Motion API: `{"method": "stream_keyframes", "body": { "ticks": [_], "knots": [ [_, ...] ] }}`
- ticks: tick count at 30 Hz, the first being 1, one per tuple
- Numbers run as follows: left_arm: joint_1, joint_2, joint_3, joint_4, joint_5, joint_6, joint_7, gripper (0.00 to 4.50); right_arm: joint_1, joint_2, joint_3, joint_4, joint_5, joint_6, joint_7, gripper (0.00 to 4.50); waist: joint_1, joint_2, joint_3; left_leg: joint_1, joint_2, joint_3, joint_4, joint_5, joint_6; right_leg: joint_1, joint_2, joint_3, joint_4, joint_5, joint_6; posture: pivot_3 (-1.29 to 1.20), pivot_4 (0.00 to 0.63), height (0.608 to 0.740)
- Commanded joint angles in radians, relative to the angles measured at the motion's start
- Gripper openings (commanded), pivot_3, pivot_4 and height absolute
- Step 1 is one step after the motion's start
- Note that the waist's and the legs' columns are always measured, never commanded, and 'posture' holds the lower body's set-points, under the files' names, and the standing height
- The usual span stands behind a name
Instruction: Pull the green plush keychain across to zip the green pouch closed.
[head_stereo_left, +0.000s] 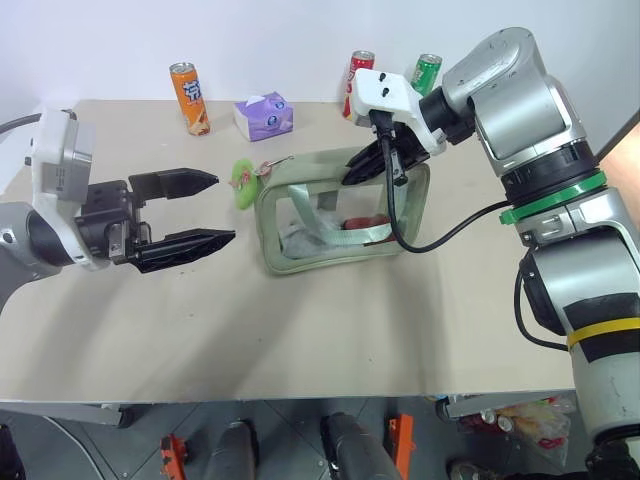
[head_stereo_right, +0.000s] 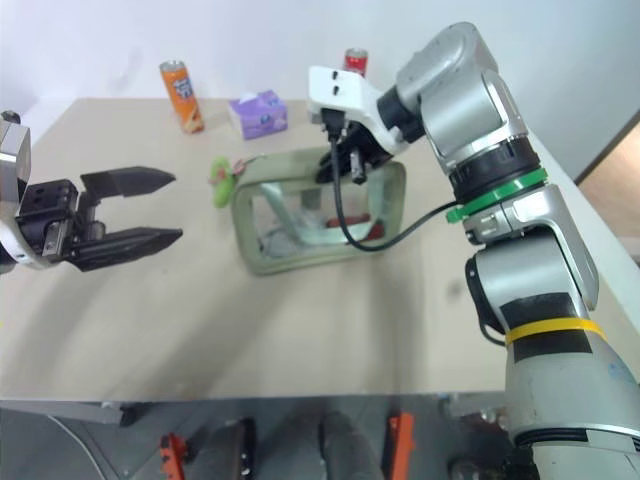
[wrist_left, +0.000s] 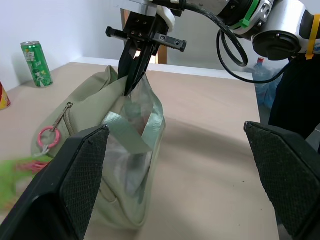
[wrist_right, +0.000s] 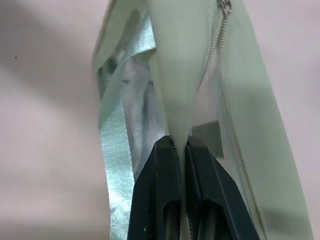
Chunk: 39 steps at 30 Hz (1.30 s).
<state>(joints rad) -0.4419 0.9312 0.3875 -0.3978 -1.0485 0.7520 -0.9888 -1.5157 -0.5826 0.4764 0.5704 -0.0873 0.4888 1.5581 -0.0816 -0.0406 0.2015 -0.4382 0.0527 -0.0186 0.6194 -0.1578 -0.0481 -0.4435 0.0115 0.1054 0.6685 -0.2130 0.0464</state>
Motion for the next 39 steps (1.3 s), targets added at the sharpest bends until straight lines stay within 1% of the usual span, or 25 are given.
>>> {"method": "stream_keyframes", "body": {
  "ticks": [1, 6, 10, 14, 18, 22, 24, 25, 28, 29, 30, 32, 34, 39],
  "knots": [
    [-0.021, 0.002, 0.005, -0.002, 0.004, -0.023, 0.001, 4.5, -0.05, -0.038, 0.026, -0.115, 0.039, 0.094, 0.056, 0.04, 0.0, 0.0, 0.0, 0.0, 0.0, 0.0, 0.0, 0.0, 0.0, 0.0, 0.0, 0.0, 0.0, 0.0, 0.0, 0.0, 0.15, 0.74],
    [-0.025, -0.003, 0.004, 0.001, 0.004, -0.024, 0.004, 4.5, -0.052, 0.0, 0.023, -0.175, 0.099, 0.301, 0.052, 0.04, -0.001, 0.0, 0.0, 0.0, 0.0, 0.0, 0.0, 0.0, 0.0, 0.0, 0.0, 0.0, 0.001, 0.0, 0.0, 0.0, 0.15, 0.74],
    [-0.024, -0.003, 0.008, -0.002, 0.001, -0.021, 0.01, 4.5, -0.033, 0.029, 0.018, -0.206, 0.127, 0.405, 0.017, 0.04, -0.001, 0.0, 0.0, 0.0, 0.0, 0.0, 0.0, 0.0, 0.0, 0.0, 0.0, -0.001, 0.002, 0.0, 0.0, 0.0, 0.15, 0.74],
    [-0.023, -0.001, 0.011, -0.005, -0.002, -0.018, 0.018, 4.5, 0.017, 0.027, 0.015, -0.288, 0.166, 0.469, 0.003, 0.04, 0.0, 0.0, 0.0, 0.0, 0.0, -0.001, 0.0, 0.0, 0.0, 0.0, 0.0, -0.001, 0.002, -0.001, 0.0, 0.0, 0.15, 0.74],
    [-0.025, 0.0, 0.008, -0.007, -0.005, -0.015, 0.025, 4.5, 0.072, 0.042, -0.004, -0.36, 0.204, 0.525, -0.05, 0.04, -0.001, 0.0, 0.0, 0.0, 0.0, -0.001, 0.0, 0.0, 0.0, 0.0, 0.0, -0.001, 0.002, -0.001, 0.0, 0.0, 0.15, 0.74],
    [-0.032, 0.001, 0.004, -0.003, -0.005, -0.014, 0.028, 4.5, 0.123, 0.054, -0.026, -0.379, 0.214, 0.503, -0.11, 0.04, -0.004, -0.001, 0.0, 0.001, 0.0, -0.001, 0.0, 0.0, 0.0, 0.0, 0.0, -0.001, 0.003, -0.001, 0.0, 0.0, 0.15, 0.74],
    [-0.038, 0.001, 0.002, 0.003, -0.003, -0.014, 0.028, 4.5, 0.146, 0.046, -0.04, -0.391, 0.227, 0.481, -0.119, 0.68, -0.004, -0.001, 0.0, 0.001, 0.0, -0.002, 0.001, 0.0, 0.0, 0.0, 0.001, -0.001, 0.004, -0.001, -0.001, 0.0, 0.15, 0.74],
    [-0.04, 0.001, 0.0, 0.005, -0.001, -0.014, 0.028, 4.5, 0.152, 0.043, -0.046, -0.395, 0.235, 0.479, -0.122, 0.89, -0.004, -0.001, 0.0, 0.001, 0.0, -0.002, 0.001, 0.0, 0.0, 0.0, 0.001, -0.001, 0.005, -0.001, -0.001, 0.0, 0.15, 0.74],
    [-0.042, 0.001, 0.0, 0.007, -0.001, -0.011, 0.027, 4.5, 0.148, 0.038, -0.053, -0.388, 0.251, 0.485, -0.133, 2.01, -0.005, 0.0, 0.0, 0.001, 0.0, -0.001, 0.002, 0.0, 0.0, 0.0, 0.001, -0.001, 0.005, -0.001, -0.001, 0.0, 0.15, 0.74],
    [-0.044, 0.002, 0.0, 0.009, -0.002, -0.01, 0.027, 4.5, 0.141, 0.031, -0.066, -0.387, 0.275, 0.487, -0.114, 2.32, -0.005, 0.0, 0.0, 0.001, 0.0, -0.001, 0.002, 0.0, 0.0, 0.0, 0.001, -0.001, 0.005, -0.001, -0.001, 0.0, 0.15, 0.74],
    [-0.046, 0.001, -0.004, 0.015, 0.0, -0.01, 0.025, 4.5, 0.13, 0.017, -0.103, -0.389, 0.333, 0.492, -0.057, 2.67, -0.004, 0.0, 0.0, 0.001, 0.0, -0.001, 0.002, 0.0, 0.0, 0.0, 0.001, -0.001, 0.005, -0.001, -0.001, 0.0, 0.15, 0.74],
    [-0.051, -0.002, -0.011, 0.029, 0.001, -0.008, 0.022, 4.5, 0.111, -0.039, -0.195, -0.406, 0.484, 0.454, 0.035, 2.67, -0.004, 0.0, 0.0, 0.0, 0.0, -0.002, 0.001, 0.0, 0.0, 0.0, 0.001, -0.001, 0.005, -0.001, 0.0, 0.0, 0.15, 0.74],
    [-0.046, -0.004, -0.015, 0.036, 0.005, -0.008, 0.02, 4.5, 0.088, -0.075, -0.253, -0.387, 0.567, 0.427, 0.056, 2.67, 0.001, 0.001, 0.0, 0.0, 0.0, -0.002, 0.001, 0.0, 0.0, 0.0, 0.001, -0.001, 0.005, -0.002, 0.001, 0.0, 0.15, 0.74],
    [-0.032, -0.008, -0.003, 0.045, 0.002, -0.004, 0.029, 4.5, 0.078, -0.184, -0.297, -0.362, 0.72, 0.399, 0.056, 2.67, 0.002, 0.0, 0.0, 0.001, 0.0, -0.002, 0.001, -0.001, 0.0, 0.001, 0.0, -0.001, 0.004, -0.004, -0.002, 0.0, 0.15, 0.74]
  ]
}}
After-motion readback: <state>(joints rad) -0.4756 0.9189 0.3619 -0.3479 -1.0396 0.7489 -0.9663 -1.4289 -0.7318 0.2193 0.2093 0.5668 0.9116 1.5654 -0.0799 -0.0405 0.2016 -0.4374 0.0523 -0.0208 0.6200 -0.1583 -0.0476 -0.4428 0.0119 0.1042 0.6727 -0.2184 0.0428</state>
